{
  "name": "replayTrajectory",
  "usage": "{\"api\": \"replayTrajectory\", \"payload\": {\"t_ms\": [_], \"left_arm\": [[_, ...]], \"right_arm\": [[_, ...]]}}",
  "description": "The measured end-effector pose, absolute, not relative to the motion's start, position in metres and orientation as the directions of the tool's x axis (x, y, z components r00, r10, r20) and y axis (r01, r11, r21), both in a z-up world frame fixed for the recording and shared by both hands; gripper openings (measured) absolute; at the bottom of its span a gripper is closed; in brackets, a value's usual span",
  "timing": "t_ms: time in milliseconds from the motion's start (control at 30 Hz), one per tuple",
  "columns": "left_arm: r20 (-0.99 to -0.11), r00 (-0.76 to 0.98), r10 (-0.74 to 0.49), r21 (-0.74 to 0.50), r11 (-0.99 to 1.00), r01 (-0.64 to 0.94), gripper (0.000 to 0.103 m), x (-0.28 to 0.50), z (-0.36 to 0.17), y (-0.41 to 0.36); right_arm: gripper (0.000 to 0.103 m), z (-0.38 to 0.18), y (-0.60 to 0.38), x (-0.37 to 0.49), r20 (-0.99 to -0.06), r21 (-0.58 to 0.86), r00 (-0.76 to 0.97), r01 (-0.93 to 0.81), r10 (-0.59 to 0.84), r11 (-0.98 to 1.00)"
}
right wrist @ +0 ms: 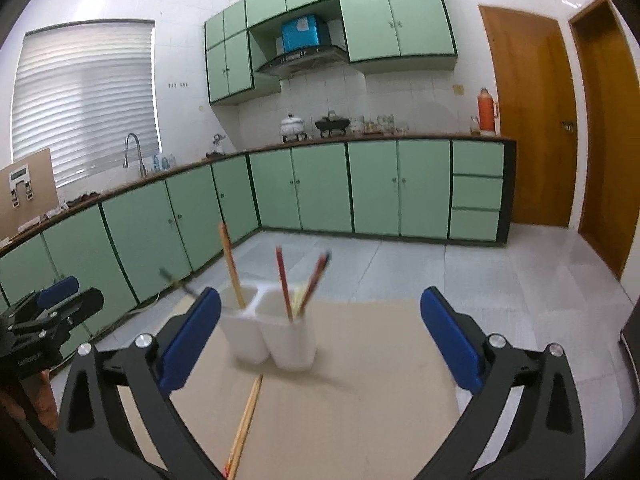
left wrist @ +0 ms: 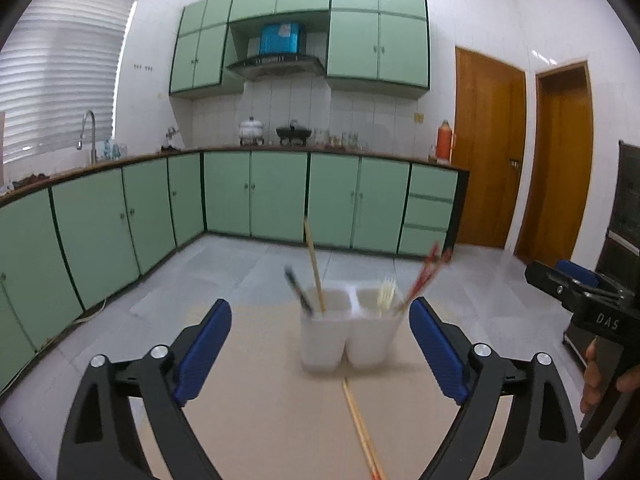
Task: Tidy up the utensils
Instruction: 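Open the right tool and withdraw it from the holder, then lower the right tool onto another red-tipped chopstick and close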
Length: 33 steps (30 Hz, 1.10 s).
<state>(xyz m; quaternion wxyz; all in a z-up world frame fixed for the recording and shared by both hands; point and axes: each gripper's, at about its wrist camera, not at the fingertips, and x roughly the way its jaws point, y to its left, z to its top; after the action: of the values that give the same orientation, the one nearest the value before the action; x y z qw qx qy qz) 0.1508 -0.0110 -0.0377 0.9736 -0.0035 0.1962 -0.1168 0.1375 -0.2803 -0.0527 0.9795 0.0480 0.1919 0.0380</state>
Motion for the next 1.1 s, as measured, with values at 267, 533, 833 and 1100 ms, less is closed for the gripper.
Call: {"api": "replayTrajectory", "payload": {"t_ms": [267,533,833,1100], "left_arm": [[-0.522,0.832,-0.188,-0.008,0.976,0.216,0.091,0.122,-0.109,-0.011],[-0.565,0.808,-0.166,0.014,0.978,0.210,0.093,0.100,-0.161,-0.003],[-0.617,0.774,-0.142,0.001,0.983,0.182,0.093,0.091,-0.190,0.010],[-0.629,0.769,-0.114,-0.004,0.990,0.144,0.093,0.083,-0.199,0.027]], "right_arm": [[0.097,-0.129,-0.262,0.107,-0.513,0.090,0.856,-0.028,0.070,0.996],[0.097,-0.177,-0.244,0.086,-0.578,0.106,0.811,-0.034,0.089,0.994],[0.097,-0.209,-0.213,0.066,-0.626,0.059,0.772,-0.100,0.115,0.993],[0.073,-0.231,-0.181,0.054,-0.666,0.029,0.733,-0.161,0.140,0.986]]}}
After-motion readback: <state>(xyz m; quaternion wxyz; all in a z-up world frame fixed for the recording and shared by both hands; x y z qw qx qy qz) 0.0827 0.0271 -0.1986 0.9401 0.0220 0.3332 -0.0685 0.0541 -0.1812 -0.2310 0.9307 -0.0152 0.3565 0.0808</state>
